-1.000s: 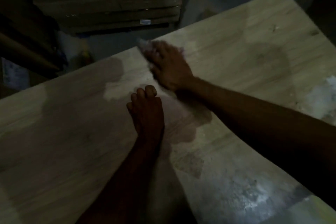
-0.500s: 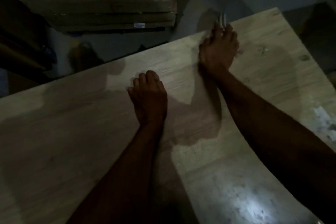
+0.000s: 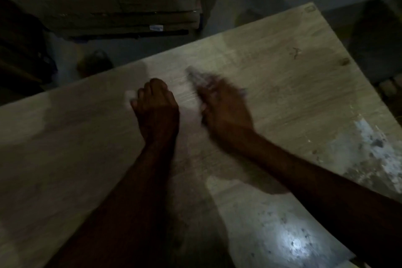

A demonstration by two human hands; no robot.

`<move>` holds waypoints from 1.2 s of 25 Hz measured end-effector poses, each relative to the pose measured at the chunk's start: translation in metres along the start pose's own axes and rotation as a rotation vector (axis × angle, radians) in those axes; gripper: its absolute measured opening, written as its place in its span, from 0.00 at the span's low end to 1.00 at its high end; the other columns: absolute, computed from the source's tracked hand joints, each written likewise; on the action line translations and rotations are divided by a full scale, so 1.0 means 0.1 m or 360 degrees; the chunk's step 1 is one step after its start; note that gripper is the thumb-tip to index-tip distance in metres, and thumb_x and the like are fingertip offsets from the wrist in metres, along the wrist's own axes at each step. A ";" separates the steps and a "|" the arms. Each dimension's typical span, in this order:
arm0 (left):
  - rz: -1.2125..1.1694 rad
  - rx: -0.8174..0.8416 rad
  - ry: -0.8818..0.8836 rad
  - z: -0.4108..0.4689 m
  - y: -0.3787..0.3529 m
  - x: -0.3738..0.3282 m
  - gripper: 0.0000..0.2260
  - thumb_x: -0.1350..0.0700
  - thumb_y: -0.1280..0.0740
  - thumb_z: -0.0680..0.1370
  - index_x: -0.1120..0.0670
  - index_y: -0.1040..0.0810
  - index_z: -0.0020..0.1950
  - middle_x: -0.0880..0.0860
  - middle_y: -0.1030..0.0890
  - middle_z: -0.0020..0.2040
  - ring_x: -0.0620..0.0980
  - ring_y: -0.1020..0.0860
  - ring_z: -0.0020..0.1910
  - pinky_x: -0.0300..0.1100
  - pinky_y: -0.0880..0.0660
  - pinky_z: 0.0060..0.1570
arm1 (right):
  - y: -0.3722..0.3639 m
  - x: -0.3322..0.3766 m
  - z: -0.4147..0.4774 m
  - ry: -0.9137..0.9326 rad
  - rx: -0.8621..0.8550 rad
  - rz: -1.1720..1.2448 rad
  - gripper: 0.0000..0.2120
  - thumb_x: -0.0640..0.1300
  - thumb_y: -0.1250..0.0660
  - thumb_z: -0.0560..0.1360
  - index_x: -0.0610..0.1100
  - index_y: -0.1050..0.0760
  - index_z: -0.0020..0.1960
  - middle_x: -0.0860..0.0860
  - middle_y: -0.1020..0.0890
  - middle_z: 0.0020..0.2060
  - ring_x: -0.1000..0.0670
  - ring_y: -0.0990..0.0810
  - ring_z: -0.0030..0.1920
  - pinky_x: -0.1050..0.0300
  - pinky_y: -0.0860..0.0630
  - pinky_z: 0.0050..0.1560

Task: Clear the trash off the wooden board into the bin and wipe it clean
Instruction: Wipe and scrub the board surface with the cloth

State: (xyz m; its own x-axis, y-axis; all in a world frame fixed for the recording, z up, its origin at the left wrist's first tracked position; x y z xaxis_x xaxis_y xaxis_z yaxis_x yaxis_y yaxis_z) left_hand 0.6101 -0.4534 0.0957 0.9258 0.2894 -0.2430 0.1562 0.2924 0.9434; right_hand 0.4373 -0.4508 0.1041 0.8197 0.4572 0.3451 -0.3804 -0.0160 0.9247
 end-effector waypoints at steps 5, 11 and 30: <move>-0.0408 0.0072 0.0093 -0.05 0.07 0.03 0.08 0.56 0.42 0.77 0.52 0.26 0.54 0.55 0.21 0.45 0.59 0.23 0.49 0.53 0.30 0.54 | 0.00 -0.01 -0.62 -0.0646 -0.0133 -0.0071 0.31 0.49 0.38 0.80 0.46 0.37 0.81 0.39 0.34 0.79 0.37 0.36 0.78 0.40 0.42 0.79; -0.0846 0.0105 -0.0002 -1.03 0.26 0.15 0.04 0.56 0.35 0.75 0.47 0.24 0.48 0.45 0.24 0.39 0.51 0.24 0.44 0.48 0.29 0.50 | 0.46 -0.77 -1.00 -0.0966 -0.0296 -0.0156 0.29 0.48 0.42 0.79 0.45 0.35 0.80 0.40 0.33 0.78 0.36 0.33 0.77 0.38 0.36 0.76; -0.0688 0.0181 -0.0132 -2.16 0.52 0.04 0.09 0.47 0.36 0.78 0.45 0.23 0.57 0.45 0.22 0.49 0.51 0.26 0.55 0.47 0.35 0.56 | 0.31 0.04 -2.76 -0.0929 0.0062 -0.0178 0.29 0.46 0.40 0.81 0.45 0.38 0.81 0.37 0.36 0.79 0.36 0.38 0.79 0.36 0.38 0.77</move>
State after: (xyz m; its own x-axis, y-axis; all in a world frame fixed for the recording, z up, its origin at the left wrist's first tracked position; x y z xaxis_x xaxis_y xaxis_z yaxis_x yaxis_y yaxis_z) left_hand 0.5479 -0.2404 0.0949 0.7909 0.0875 -0.6057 0.5671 0.2672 0.7791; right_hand 0.3110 -0.2037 0.0895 0.9580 -0.1065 0.2664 -0.2712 -0.0339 0.9619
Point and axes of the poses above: each hand's wrist, its own z-axis towards the middle knuckle, its own y-axis out of the back of the hand, x = y × z, the point moved 10 cm from there along z, towards the middle knuckle
